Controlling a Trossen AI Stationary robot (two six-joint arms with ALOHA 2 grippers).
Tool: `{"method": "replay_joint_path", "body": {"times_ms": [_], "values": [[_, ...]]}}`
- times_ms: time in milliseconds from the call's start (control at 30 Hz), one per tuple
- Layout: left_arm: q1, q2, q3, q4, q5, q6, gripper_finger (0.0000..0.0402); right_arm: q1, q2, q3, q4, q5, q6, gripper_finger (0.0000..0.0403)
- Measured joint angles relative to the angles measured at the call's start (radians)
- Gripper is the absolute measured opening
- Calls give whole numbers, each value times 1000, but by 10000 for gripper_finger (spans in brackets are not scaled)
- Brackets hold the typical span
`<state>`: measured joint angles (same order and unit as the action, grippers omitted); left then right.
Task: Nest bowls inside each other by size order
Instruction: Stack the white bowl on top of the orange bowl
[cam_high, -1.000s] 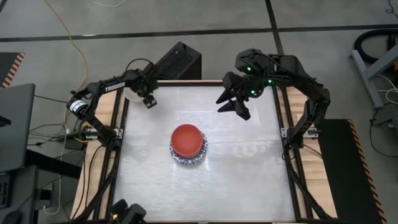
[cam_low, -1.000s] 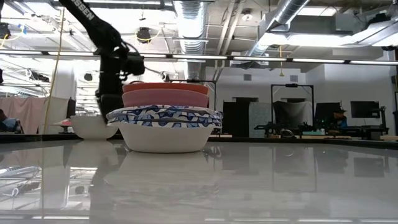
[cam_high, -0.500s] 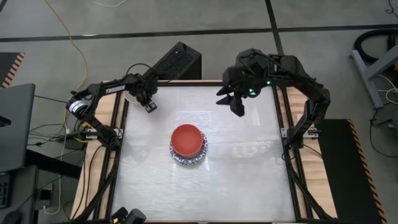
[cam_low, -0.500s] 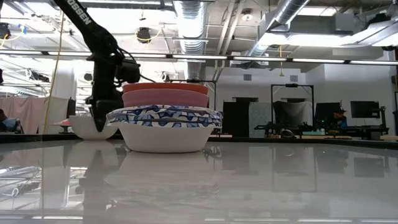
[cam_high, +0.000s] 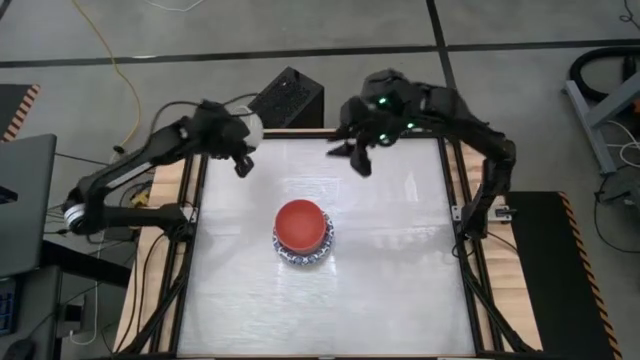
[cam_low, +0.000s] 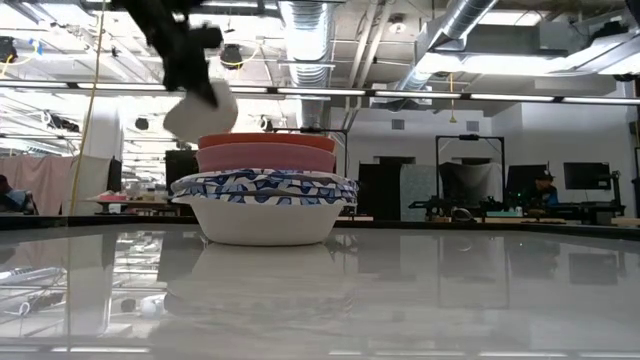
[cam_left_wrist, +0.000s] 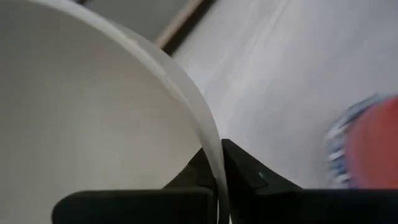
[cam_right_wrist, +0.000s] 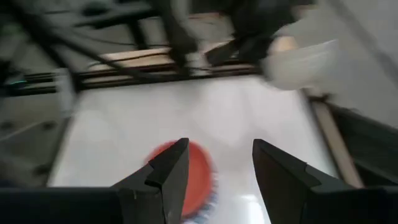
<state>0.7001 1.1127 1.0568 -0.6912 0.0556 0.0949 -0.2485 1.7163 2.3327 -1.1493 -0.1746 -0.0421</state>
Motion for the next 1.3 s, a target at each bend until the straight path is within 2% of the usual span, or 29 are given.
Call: {"method": "replay_joint_path", "body": {"times_ms": [133, 300, 400, 533, 600, 667, 833, 933, 1000, 1100, 1300], "values": [[-58, -120, 38, 42, 100, -8, 0, 45, 67, 0, -6, -132, -5, 198], [-157, -227, 66, 62, 239, 58, 0, 103, 146, 0, -121, -135, -54, 198], [-229, -262, 67, 44, 255, 55, 0, 103, 190, 0, -217, -82, -64, 198], [-342, -278, 69, -16, 242, 14, 0, 56, 228, -2, -290, 91, -85, 198], [-407, -269, 69, -80, 195, 8, 0, 21, 234, -2, -263, 147, -107, 198], [-473, -242, 69, -143, 113, 8, 0, -18, 234, -1, -196, 143, -123, 198], [-612, -163, 68, -189, -84, 29, 0, -62, 234, -1, 1, -41, -171, 198], [-659, -100, 68, -182, -143, 105, 0, -47, 234, 0, 68, -153, -194, 198], [-674, -51, 68, -193, -166, 166, 0, -26, 234, 0, 86, -173, -189, 198], [-696, 19, 68, -208, -227, 221, 0, 12, 234, 0, 78, -122, -159, 198], [-766, 126, 76, -237, -416, 348, 0, 69, 234, 0, 91, 126, -91, 198]]}}
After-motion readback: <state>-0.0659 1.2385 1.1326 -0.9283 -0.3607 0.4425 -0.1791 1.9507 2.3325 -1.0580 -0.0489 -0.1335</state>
